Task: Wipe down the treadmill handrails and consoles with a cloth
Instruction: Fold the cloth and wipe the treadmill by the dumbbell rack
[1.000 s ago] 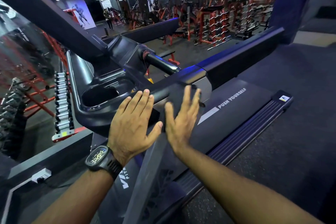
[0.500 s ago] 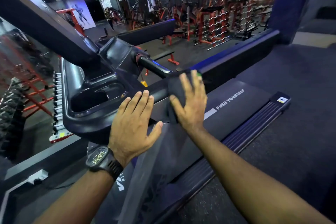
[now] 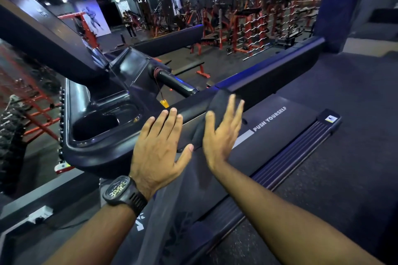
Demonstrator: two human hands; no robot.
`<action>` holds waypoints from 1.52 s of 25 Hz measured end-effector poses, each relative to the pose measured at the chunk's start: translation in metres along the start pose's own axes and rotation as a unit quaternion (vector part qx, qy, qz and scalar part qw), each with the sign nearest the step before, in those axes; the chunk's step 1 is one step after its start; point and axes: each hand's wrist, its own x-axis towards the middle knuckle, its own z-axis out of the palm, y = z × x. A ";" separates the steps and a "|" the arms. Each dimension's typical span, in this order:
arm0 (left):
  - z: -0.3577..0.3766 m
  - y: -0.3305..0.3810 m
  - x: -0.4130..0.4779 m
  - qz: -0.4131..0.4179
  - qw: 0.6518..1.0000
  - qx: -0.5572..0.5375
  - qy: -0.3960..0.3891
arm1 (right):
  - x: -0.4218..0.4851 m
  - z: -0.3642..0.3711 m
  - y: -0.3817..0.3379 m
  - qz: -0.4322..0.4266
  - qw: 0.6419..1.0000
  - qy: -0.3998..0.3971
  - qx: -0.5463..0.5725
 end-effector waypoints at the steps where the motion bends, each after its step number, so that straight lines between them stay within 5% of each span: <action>1: 0.000 0.000 0.001 0.001 1.000 0.001 -0.002 | -0.009 -0.004 0.008 -0.129 0.990 -0.034 -0.046; 3: 0.001 0.001 0.003 0.001 1.000 0.001 -0.003 | 0.009 -0.012 0.030 -0.312 0.940 -0.080 -0.113; 4: 0.001 0.002 0.005 -0.001 1.000 0.002 -0.004 | 0.023 -0.010 0.035 -0.267 0.957 -0.063 -0.095; 6: 0.001 0.005 0.006 -0.003 1.000 0.002 -0.006 | 0.029 -0.003 0.017 0.004 0.999 0.005 0.034; 7: 0.002 0.005 0.006 -0.003 1.000 0.000 -0.004 | 0.019 -0.001 0.007 0.069 0.996 0.020 0.043; 8: 0.002 0.006 0.006 -0.002 1.000 0.000 -0.003 | 0.006 0.001 0.007 0.023 1.000 0.003 0.016; 9: 0.003 0.006 0.006 0.000 1.000 0.001 -0.002 | -0.007 -0.002 0.013 -0.109 0.993 -0.032 -0.033; 11: 0.004 0.006 0.009 -0.001 1.000 0.002 -0.004 | 0.003 -0.010 0.036 -0.308 0.942 -0.084 -0.104; 12: 0.005 0.007 0.010 -0.003 1.000 0.004 -0.006 | 0.017 -0.010 0.039 -0.281 0.953 -0.068 -0.092; 14: 0.005 0.010 0.013 -0.006 1.000 0.006 -0.014 | 0.029 -0.003 0.023 -0.009 0.999 0.002 0.042; 15: 0.006 0.011 0.014 -0.006 1.000 0.006 -0.016 | 0.023 -0.003 0.010 0.097 0.993 0.020 0.065; 16: 0.007 0.011 0.014 -0.005 1.000 0.006 -0.018 | 0.015 -0.003 0.005 0.098 0.994 0.008 0.051; 19: 0.008 0.013 0.018 -0.003 1.000 0.009 -0.023 | 0.016 -0.019 0.033 -0.254 0.960 -0.078 -0.087; 20: 0.008 0.015 0.020 -0.004 1.000 0.012 -0.026 | 0.036 -0.022 0.039 -0.275 0.954 -0.073 -0.098; 23: 0.011 0.020 0.024 -0.006 0.999 0.011 -0.031 | 0.061 -0.016 0.019 0.029 0.998 0.004 0.047; 24: 0.012 0.021 0.025 -0.006 0.999 0.010 -0.031 | 0.054 -0.015 0.009 0.044 0.998 0.009 0.035; 25: 0.012 0.021 0.025 -0.005 0.999 0.010 -0.031 | 0.044 -0.015 0.010 -0.057 0.998 -0.004 -0.015; 27: 0.013 0.022 0.030 -0.002 0.999 0.011 -0.030 | 0.045 -0.023 0.030 -0.333 0.933 -0.074 -0.113; 28: 0.013 0.024 0.031 -0.002 0.999 0.011 -0.031 | 0.062 -0.029 0.033 -0.374 0.916 -0.071 -0.126; 30: 0.013 0.028 0.033 -0.007 0.999 0.011 -0.035 | 0.087 -0.023 0.034 -0.184 0.982 -0.010 -0.030; 32: 0.014 0.030 0.033 -0.011 0.999 0.012 -0.035 | 0.073 -0.019 0.015 0.021 0.999 0.028 0.039; 34: 0.015 0.031 0.036 -0.005 0.999 0.013 -0.035 | 0.051 -0.020 0.022 -0.177 0.982 -0.026 -0.057; 36: 0.016 0.034 0.042 -0.003 0.999 0.013 -0.032 | 0.068 -0.029 0.039 -0.361 0.923 -0.073 -0.116; 38: 0.017 0.039 0.046 -0.004 0.999 0.011 -0.038 | 0.092 -0.023 0.043 -0.209 0.977 -0.012 -0.032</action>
